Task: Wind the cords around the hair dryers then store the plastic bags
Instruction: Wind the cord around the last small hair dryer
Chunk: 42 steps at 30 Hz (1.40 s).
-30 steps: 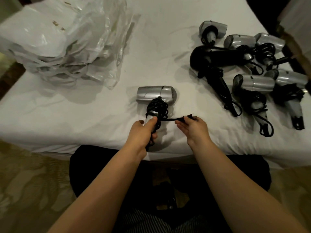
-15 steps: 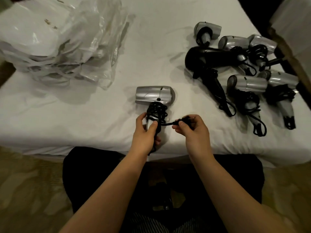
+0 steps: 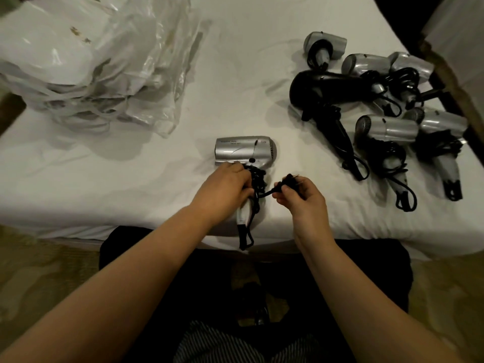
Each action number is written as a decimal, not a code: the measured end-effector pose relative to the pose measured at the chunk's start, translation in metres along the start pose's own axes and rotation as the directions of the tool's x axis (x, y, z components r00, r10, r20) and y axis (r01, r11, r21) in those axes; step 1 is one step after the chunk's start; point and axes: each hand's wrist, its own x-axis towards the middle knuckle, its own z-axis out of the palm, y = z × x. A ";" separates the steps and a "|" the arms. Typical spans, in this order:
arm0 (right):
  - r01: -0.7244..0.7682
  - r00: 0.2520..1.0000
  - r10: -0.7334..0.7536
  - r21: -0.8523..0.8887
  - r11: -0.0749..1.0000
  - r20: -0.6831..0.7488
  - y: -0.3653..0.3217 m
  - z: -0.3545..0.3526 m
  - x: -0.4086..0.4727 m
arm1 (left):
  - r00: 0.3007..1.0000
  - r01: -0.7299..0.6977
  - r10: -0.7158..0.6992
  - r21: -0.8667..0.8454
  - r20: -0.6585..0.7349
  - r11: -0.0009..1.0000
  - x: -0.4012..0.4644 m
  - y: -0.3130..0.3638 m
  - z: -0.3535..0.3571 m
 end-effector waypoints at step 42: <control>0.216 0.970 -0.073 -0.690 0.691 0.230 -0.018 0.029 0.018 | 0.914 0.396 -0.316 -0.724 0.253 0.565 0.014 0.003 -0.023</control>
